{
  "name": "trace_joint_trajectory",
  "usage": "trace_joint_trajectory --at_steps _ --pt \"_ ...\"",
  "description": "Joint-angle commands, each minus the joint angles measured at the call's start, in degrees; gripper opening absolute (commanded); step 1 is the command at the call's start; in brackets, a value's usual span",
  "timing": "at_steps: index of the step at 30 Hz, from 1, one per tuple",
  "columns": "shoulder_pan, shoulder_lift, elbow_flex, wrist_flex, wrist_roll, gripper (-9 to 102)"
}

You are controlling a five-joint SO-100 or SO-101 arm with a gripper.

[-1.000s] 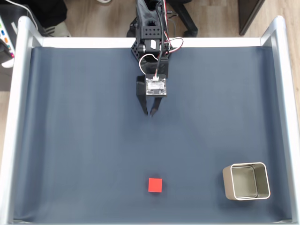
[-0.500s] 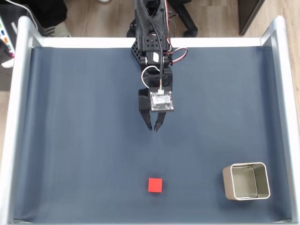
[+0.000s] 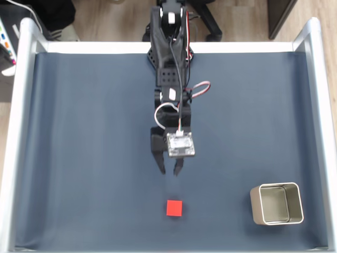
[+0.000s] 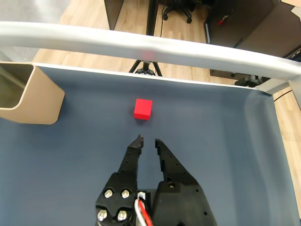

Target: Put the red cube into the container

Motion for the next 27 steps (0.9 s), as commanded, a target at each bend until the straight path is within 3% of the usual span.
trace_joint_trajectory --at_steps 1,11,27 --pt "0.88 -2.90 -5.80 0.00 -1.58 15" --pt "2.64 -14.33 -14.06 0.09 -3.08 24" --pt "2.11 -30.85 -28.39 0.09 0.09 26"
